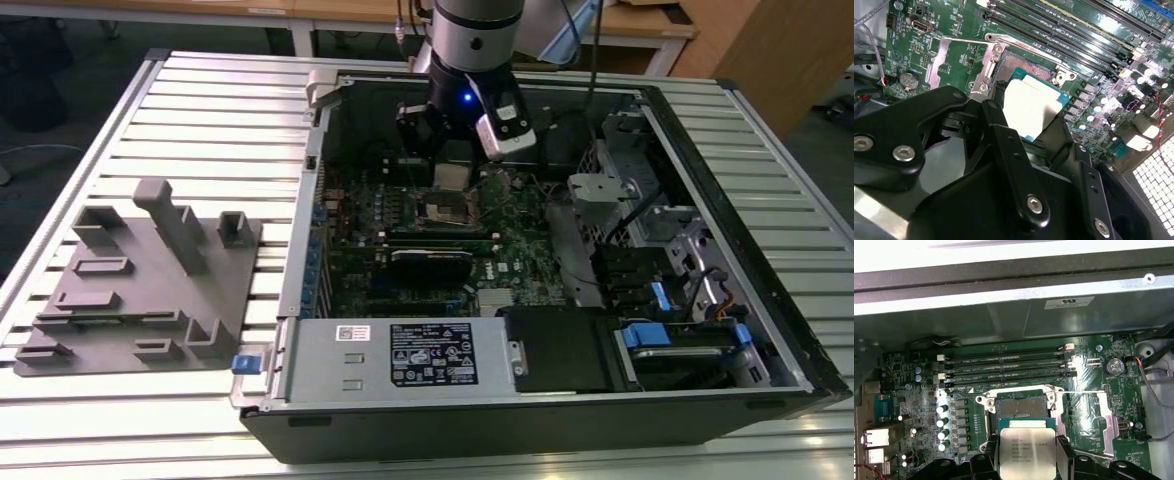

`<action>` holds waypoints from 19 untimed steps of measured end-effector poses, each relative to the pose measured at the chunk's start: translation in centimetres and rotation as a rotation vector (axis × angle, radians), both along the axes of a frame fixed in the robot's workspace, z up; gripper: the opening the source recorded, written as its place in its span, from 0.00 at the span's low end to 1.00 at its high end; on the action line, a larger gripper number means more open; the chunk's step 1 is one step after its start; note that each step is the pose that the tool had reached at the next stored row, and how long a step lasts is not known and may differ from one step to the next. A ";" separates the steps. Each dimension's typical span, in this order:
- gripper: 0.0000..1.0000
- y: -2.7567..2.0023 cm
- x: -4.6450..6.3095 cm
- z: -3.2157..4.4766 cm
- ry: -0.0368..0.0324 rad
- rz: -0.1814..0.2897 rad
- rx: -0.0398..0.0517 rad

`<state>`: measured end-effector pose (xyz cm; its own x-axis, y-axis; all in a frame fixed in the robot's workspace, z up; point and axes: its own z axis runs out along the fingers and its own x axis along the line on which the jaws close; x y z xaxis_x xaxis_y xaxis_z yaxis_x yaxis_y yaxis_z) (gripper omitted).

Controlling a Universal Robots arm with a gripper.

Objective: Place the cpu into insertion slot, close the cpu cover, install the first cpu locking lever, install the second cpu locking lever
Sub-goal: 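Place the cpu into insertion slot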

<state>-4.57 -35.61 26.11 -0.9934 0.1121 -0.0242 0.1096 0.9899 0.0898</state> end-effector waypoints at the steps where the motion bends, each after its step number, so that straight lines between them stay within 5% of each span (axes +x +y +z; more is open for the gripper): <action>1: 0.54 0.00 0.0 0.00 0.0000 0.000 0.0000; 19: 0.54 0.00 0.0 -0.02 0.0000 -0.050 0.0000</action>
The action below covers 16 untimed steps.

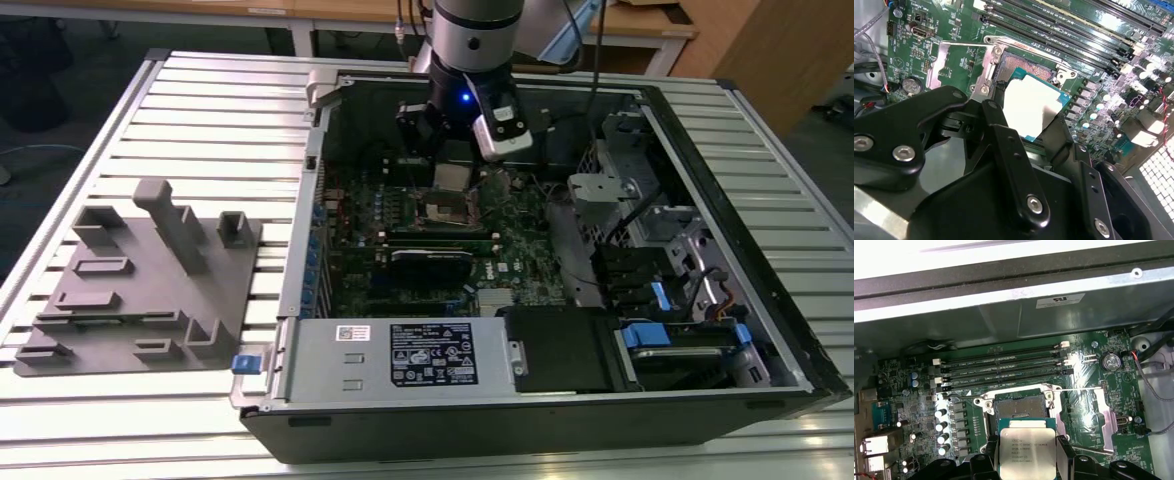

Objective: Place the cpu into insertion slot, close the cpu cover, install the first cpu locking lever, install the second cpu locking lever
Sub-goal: 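Place the cpu into insertion slot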

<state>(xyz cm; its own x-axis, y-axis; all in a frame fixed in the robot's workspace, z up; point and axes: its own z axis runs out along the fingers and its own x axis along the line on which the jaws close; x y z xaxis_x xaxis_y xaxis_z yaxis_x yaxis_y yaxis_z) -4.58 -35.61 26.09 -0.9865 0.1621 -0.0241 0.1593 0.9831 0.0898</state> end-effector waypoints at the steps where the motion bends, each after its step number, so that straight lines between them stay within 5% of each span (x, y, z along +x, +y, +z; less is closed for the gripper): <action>1: 0.54 0.00 0.0 0.00 0.0000 -0.001 0.0000; 16: 0.54 0.00 0.0 0.00 0.0000 -0.014 0.0000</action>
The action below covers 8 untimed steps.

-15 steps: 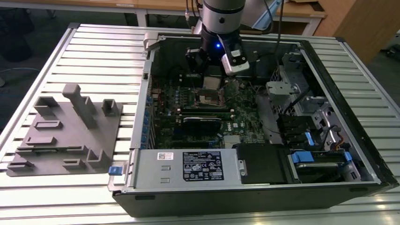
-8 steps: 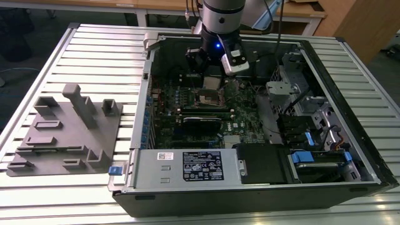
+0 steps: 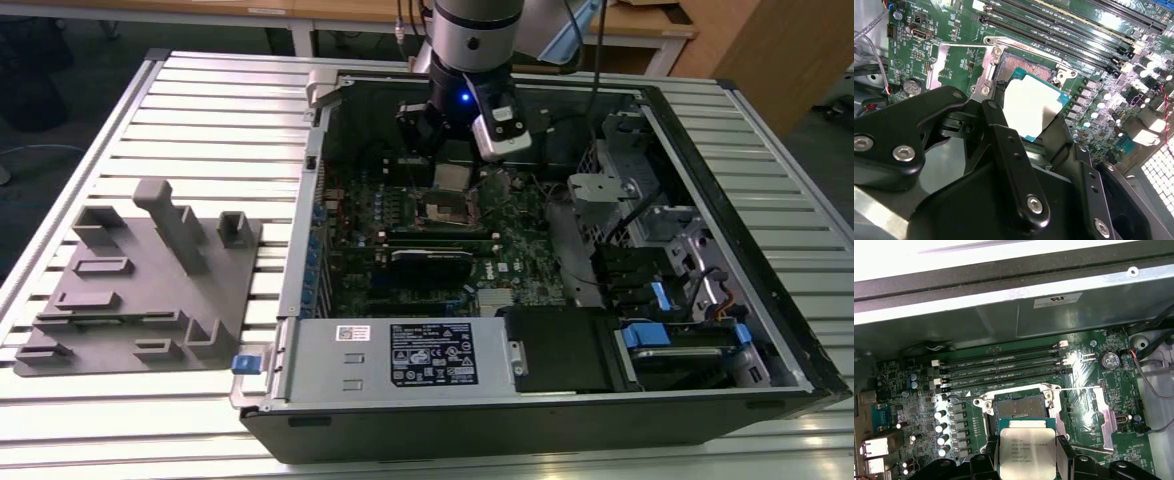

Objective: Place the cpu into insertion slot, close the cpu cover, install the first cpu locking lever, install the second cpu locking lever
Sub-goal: 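Place the cpu into insertion slot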

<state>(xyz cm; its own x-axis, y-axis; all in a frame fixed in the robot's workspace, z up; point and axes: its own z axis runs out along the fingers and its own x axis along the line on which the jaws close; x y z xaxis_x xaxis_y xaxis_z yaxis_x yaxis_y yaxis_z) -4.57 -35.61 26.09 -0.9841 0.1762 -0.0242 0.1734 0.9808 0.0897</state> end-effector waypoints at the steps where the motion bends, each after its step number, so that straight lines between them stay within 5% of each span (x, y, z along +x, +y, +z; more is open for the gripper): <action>1: 0.54 0.00 0.0 0.00 0.0000 -0.001 0.0001; 8: 0.54 0.00 0.0 0.00 0.0000 -0.007 0.0000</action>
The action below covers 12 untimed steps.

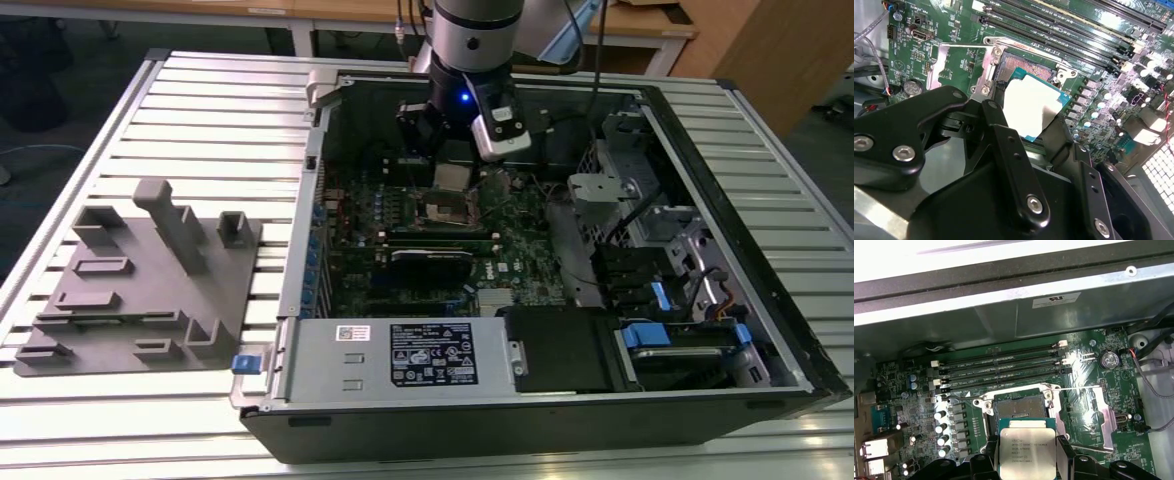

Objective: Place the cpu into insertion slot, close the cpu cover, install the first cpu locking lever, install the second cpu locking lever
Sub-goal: 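Place the cpu into insertion slot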

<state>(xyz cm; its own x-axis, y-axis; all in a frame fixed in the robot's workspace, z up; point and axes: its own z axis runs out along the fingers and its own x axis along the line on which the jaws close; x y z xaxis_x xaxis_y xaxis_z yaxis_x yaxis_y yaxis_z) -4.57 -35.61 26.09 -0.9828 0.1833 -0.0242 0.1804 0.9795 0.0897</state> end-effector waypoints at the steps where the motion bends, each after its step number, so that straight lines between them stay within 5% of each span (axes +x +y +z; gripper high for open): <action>1: 0.54 0.00 0.0 0.00 0.0000 -0.001 0.0000; 12: 0.54 0.00 0.0 0.00 0.0000 -0.011 0.0001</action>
<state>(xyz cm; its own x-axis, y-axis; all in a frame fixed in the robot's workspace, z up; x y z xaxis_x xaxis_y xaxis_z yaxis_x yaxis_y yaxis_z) -4.57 -35.61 26.09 -0.9807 0.1940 -0.0241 0.1911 0.9775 0.0898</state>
